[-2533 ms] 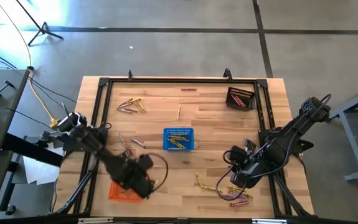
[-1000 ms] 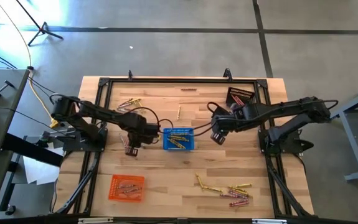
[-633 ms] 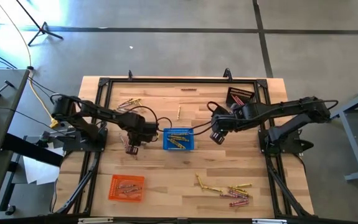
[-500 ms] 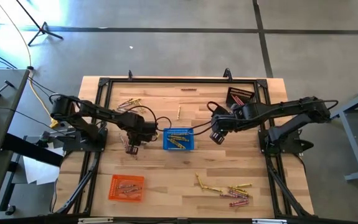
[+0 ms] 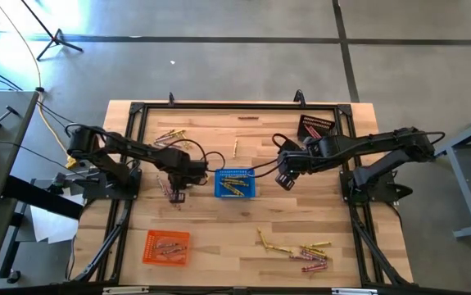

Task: Sort crayons
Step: Put the gray crayon into the orange basket

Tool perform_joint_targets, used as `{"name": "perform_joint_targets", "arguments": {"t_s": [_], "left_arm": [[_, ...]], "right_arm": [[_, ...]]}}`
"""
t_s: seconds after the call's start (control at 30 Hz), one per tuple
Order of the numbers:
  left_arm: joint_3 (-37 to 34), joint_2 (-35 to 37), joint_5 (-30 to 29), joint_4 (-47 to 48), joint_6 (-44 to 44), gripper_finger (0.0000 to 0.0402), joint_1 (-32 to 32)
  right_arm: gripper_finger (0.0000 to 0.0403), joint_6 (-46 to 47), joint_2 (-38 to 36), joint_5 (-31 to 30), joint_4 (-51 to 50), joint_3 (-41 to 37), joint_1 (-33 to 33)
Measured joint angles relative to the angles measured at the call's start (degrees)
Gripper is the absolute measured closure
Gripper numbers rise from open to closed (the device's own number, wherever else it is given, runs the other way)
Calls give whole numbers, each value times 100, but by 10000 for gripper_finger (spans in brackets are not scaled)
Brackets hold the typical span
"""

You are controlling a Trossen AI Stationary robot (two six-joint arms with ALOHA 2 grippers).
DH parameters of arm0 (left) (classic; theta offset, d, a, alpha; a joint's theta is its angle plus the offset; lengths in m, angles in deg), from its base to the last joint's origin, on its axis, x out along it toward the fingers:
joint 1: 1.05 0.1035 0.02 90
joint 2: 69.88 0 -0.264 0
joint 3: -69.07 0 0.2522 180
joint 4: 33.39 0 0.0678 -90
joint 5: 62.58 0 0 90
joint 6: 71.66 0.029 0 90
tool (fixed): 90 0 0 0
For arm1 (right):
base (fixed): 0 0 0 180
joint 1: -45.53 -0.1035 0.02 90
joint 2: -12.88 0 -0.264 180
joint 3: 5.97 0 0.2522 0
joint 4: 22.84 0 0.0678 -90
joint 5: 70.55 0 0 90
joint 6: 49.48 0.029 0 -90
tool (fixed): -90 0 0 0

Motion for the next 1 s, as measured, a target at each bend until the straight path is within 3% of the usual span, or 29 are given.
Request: {"name": "perform_joint_targets", "arguments": {"t_s": [0.27,0.4,0.5,0.67,0.83,1.0], "left_arm": [[915,453,29,552,-991,401,-122],[1384,836,909,593,-2303,401,-446],[1710,1018,1371,552,-3514,401,-1037],[2059,1046,1398,517,-5583,401,-2509],[2072,842,947,478,-7426,401,-3813],[2068,509,560,639,-8376,401,-4380]], "right_arm": [[286,-250,0,328,-1,0,-3],[286,-409,0,537,-2,0,-4],[286,-490,0,579,-6,0,-25],[286,-773,0,579,-6,0,-132],[286,-1108,0,579,-2,0,-226],[286,-1236,0,579,20,0,-243]]}}
